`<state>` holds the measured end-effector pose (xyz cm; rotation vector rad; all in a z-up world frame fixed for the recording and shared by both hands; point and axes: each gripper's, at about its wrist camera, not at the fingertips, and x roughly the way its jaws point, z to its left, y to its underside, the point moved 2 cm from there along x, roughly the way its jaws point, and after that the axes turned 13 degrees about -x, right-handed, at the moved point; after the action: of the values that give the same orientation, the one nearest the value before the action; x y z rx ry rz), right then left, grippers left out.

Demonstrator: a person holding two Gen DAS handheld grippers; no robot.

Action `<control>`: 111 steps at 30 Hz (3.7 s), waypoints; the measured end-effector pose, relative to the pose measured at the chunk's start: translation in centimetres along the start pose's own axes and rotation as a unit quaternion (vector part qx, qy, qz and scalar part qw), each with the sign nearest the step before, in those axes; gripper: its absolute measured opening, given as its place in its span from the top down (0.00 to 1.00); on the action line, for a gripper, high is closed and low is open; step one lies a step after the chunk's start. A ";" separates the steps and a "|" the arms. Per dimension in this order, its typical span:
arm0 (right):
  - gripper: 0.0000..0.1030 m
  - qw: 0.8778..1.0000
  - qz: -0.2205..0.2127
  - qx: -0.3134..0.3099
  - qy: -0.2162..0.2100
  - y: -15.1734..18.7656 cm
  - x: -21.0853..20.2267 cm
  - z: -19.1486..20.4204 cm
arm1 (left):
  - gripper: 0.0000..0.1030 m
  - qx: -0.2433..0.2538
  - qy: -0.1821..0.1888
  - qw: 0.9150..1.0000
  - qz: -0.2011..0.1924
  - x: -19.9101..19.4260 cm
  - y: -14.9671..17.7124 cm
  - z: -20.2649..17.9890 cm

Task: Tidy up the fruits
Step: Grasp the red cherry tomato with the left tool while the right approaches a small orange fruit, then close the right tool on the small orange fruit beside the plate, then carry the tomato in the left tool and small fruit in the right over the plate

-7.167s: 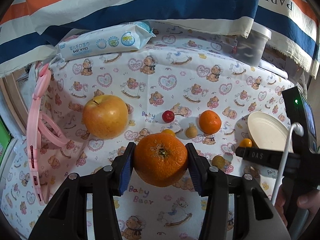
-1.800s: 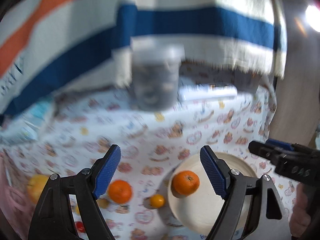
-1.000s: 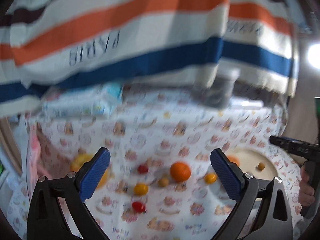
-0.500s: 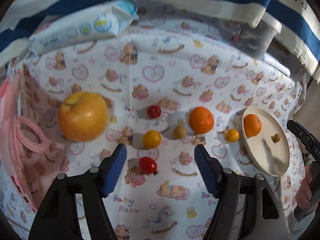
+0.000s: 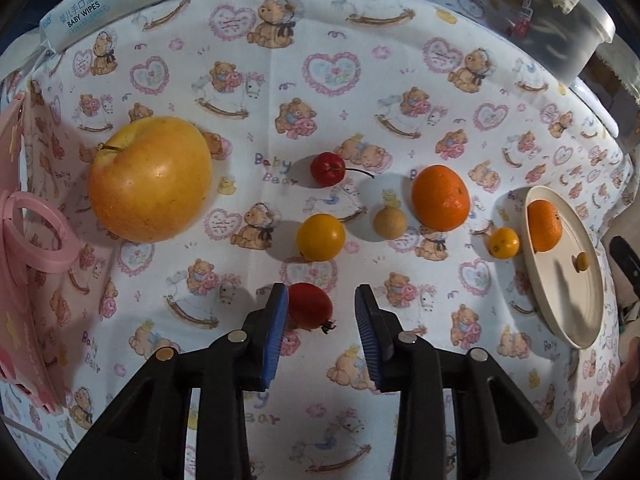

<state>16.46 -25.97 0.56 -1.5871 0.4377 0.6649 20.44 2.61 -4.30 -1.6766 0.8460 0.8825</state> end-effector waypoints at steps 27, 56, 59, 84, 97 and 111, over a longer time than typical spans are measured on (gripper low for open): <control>0.49 0.988 0.120 -0.069 -0.069 -3.5 6.2 10.3 | 0.77 -0.012 -0.001 0.997 -0.079 -1.5 -1.0 0.6; 0.72 0.961 0.176 -0.200 0.069 -2.0 12.1 15.0 | 0.76 -0.029 0.000 0.997 -0.067 -0.8 -1.3 1.4; 0.72 0.968 0.160 -0.186 0.048 -2.2 10.5 14.9 | 0.76 -0.028 0.001 0.997 -0.072 -1.1 -1.3 1.4; 0.72 0.999 0.043 0.007 0.021 -0.1 -2.1 -1.0 | 0.76 0.085 0.059 0.988 -0.115 -4.7 2.1 -7.4; 0.72 0.989 0.112 0.095 0.025 2.7 0.8 -6.3 | 0.76 0.162 0.089 0.982 -0.047 -1.9 3.6 -18.3; 0.72 0.979 0.177 0.101 0.008 4.4 3.5 -6.6 | 0.76 0.181 0.069 0.981 -0.005 1.4 5.0 -19.6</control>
<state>17.43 -32.65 -4.86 -1.3328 0.7868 0.8483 19.82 -17.68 -3.54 -1.4295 1.0242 0.5683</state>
